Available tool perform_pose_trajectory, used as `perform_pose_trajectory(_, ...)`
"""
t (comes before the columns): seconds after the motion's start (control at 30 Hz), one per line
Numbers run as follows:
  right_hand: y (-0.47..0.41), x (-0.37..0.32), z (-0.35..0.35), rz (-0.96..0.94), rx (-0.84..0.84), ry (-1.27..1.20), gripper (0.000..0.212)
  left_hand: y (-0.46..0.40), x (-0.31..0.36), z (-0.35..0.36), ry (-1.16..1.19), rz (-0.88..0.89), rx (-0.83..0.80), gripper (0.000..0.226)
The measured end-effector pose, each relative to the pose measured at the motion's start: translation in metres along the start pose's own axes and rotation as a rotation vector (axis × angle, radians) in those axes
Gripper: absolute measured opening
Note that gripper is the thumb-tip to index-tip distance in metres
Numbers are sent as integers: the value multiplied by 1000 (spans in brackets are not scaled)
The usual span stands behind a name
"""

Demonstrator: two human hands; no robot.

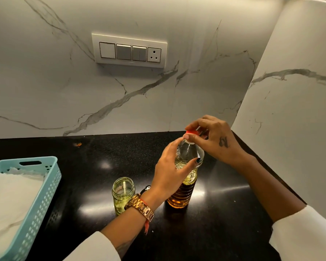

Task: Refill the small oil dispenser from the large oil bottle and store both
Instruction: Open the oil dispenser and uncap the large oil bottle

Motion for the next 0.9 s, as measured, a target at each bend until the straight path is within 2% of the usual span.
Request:
perform_pose_trajectory(0.07,-3,3,0,-12,-123,-109,26,-1,-4,1,2,-6,0,59)
perform_pose_trajectory(0.13,-5,4,1,-12,-322,-179,41,0,-6,3,9,-13,3,66)
perform_pose_trajectory(0.17,-5,4,1,2,-365,-189,50,0,-5,2,7,-12,4,66)
perform_pose_trajectory(0.2,-5,5,0,22,-347,-193,58,0,-5,2,4,-10,5,66)
perform_pose_trajectory(0.27,-3,4,0,45,-205,-141,60,0,-3,1,-1,-4,8,59)
perform_pose_trajectory(0.37,2,2,3,22,-34,-14,40,1,0,-1,-9,6,15,55)
perform_pose_trajectory(0.4,2,2,3,20,-33,-17,34,1,-2,0,-8,4,14,55)
perform_pose_trajectory(0.47,0,2,2,38,-134,-108,32,0,-5,2,-5,-6,9,62)
perform_pose_trajectory(0.57,-1,0,2,89,-282,-211,52,0,-6,2,-6,-14,9,69)
perform_pose_trajectory(0.63,-1,-1,0,104,-209,-149,58,0,-4,1,-1,-9,11,60)
perform_pose_trajectory(0.73,1,0,-1,87,-79,-53,50,0,-1,0,-4,-7,14,57)
perform_pose_trajectory(0.9,-5,0,-5,73,-108,-64,28,-2,-4,2,-2,-32,-8,65)
Point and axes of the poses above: each hand's wrist, its own y-axis away from the middle knuckle, its own z-axis out of the palm, x = y × z, the point moved 5 cm from there along -y, towards the middle knuckle, and after that the axes turned 1 degree about y, right-handed, at the moved point
